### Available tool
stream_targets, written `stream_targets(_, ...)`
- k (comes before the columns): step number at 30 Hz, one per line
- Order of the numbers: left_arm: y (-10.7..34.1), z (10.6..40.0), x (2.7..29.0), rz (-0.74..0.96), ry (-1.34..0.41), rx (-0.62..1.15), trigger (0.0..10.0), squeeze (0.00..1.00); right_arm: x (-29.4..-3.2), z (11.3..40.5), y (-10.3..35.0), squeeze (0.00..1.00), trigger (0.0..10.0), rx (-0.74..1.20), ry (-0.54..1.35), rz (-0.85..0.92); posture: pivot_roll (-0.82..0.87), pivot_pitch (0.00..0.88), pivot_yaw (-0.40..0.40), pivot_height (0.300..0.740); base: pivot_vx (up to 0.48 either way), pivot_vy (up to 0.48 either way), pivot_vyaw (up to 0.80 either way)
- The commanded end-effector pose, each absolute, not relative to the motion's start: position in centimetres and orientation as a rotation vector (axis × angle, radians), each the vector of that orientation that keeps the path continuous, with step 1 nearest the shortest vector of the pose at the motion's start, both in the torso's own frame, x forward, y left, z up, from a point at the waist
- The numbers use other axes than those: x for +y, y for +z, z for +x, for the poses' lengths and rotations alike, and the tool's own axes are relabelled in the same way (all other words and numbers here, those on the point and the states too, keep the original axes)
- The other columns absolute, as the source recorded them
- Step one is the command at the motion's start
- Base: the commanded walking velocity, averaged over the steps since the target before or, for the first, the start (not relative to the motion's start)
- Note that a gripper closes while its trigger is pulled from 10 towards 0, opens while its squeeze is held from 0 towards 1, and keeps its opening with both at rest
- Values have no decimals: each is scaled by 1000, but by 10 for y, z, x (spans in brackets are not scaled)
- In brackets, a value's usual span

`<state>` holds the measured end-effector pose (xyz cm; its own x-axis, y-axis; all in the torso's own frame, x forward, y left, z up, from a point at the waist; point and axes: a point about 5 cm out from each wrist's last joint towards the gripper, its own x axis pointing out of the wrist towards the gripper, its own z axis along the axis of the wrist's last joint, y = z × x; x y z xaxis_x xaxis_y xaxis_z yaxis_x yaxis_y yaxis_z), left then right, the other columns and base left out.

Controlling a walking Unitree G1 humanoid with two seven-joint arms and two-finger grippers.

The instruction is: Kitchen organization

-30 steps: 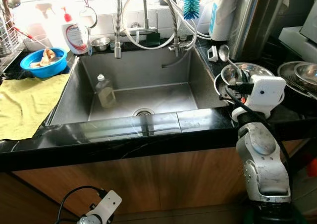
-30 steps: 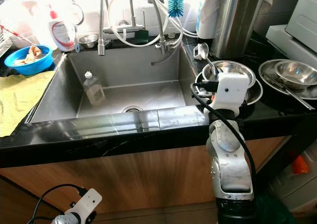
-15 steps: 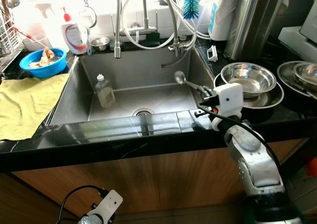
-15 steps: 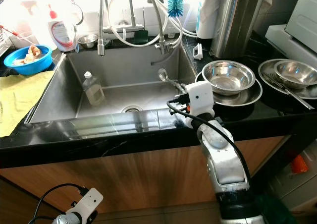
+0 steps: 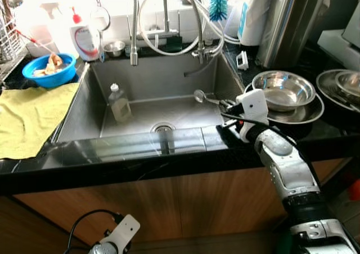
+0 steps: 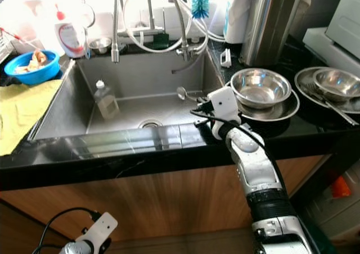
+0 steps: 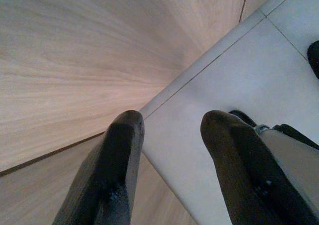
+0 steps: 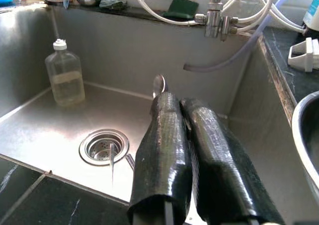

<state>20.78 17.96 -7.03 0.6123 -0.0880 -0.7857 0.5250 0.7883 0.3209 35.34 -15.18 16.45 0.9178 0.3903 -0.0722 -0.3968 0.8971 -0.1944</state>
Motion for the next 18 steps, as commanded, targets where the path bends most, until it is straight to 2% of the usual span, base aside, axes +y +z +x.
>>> stream_targets(1, -72, 205, 184, 585, -360, 869, 10000, 0, -146, 356, 171, 0, 10000, 0, 429, -219, -109, 0, 55, 740, 0, 0, 0)
stream_targets(9, -71, 206, 184, 584, -360, 865, 10000, 0, -144, 357, 170, 0, 10000, -16, 441, -206, -106, 0, 54, 740, 0, 0, 0)
stream_targets(10, -71, 206, 184, 584, -360, 865, 10000, 0, -144, 357, 170, 165, 10000, -19, 439, -209, -102, 0, 53, 740, 0, 0, 0)
stream_targets(11, -71, 206, 184, 584, -360, 865, 10000, 0, -144, 357, 170, 165, 10000, -19, 439, -209, -102, 0, 53, 740, 0, 0, 0)
stream_targets(12, -71, 207, 184, 583, -359, 863, 10000, 0, -145, 357, 171, 271, 10000, -25, 435, -205, -100, 0, 54, 740, 0, 0, 0)
stream_targets(13, -71, 207, 184, 581, -359, 862, 10000, 0, -145, 357, 171, 278, 10000, -28, 430, -203, -100, 0, 54, 740, 0, 0, 0)
stream_targets(15, -71, 207, 184, 580, -358, 863, 10000, 0, -145, 357, 171, 396, 10000, -29, 429, -200, -98, 0, 57, 740, 0, 0, 0)
stream_targets(18, -71, 207, 184, 580, -358, 864, 10000, 0, -144, 357, 170, 412, 10000, -33, 428, -201, -98, 0, 58, 740, 0, 0, 0)
